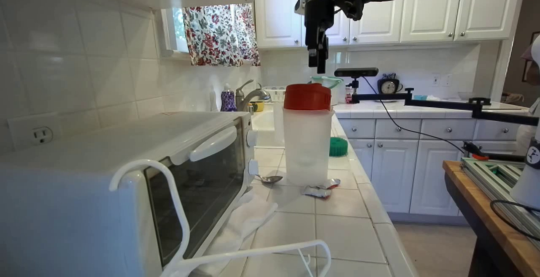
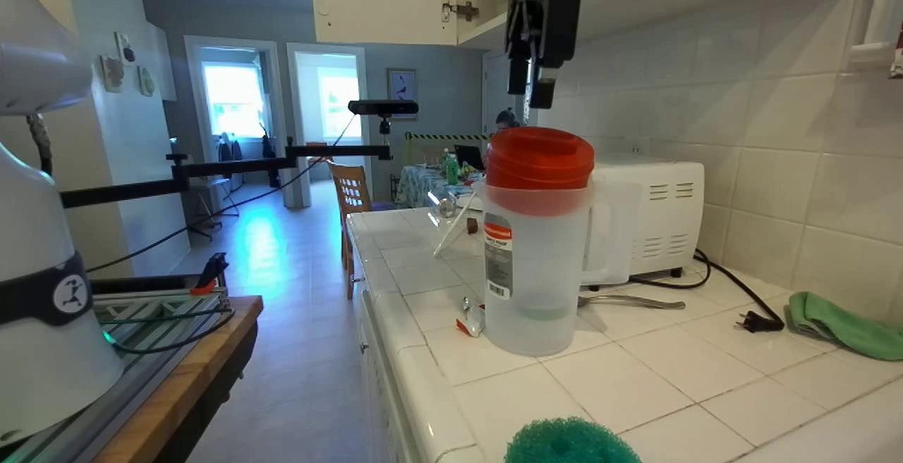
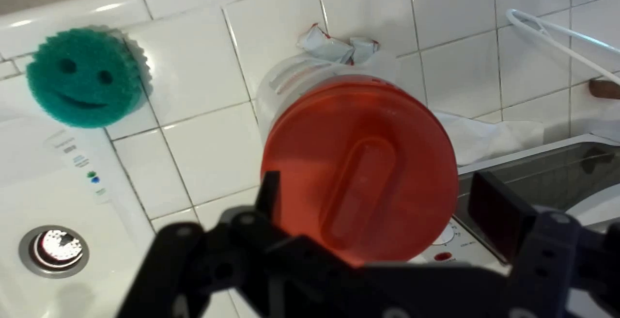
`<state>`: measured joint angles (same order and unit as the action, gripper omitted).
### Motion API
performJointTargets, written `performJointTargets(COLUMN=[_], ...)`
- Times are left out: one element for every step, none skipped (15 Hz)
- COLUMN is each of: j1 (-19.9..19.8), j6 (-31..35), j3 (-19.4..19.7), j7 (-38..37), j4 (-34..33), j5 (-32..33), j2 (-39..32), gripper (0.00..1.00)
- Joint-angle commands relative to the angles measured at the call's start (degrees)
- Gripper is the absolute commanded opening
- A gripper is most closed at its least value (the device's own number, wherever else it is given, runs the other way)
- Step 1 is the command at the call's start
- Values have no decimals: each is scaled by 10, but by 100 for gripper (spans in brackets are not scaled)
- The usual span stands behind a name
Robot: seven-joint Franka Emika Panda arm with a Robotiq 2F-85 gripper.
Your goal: Open the jug, move it to the right and then put some of its contents onto the counter
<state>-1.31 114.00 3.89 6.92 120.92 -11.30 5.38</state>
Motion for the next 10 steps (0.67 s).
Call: performJointTargets(j1=[-10, -12, -14, -15, -16, -16, -17, -17, -17, -17], j6=[8, 9, 10, 9, 10, 12, 14, 17, 18, 19], j3=[8, 10, 11, 13, 14, 14, 14, 13, 13, 13], j7=[36, 41, 45, 47, 48, 48, 48, 48, 48, 48], j4=[7, 7, 6, 4, 4, 4, 3, 3, 2, 2], j5=[-30, -34, -38, -44, -50, -56, -63, -68, -73, -78], j2=[-8, -10, -14, -17, -20, -22, -25, -28, -31, -33], gripper=[100, 100, 100, 100, 100, 100, 100, 100, 100, 100])
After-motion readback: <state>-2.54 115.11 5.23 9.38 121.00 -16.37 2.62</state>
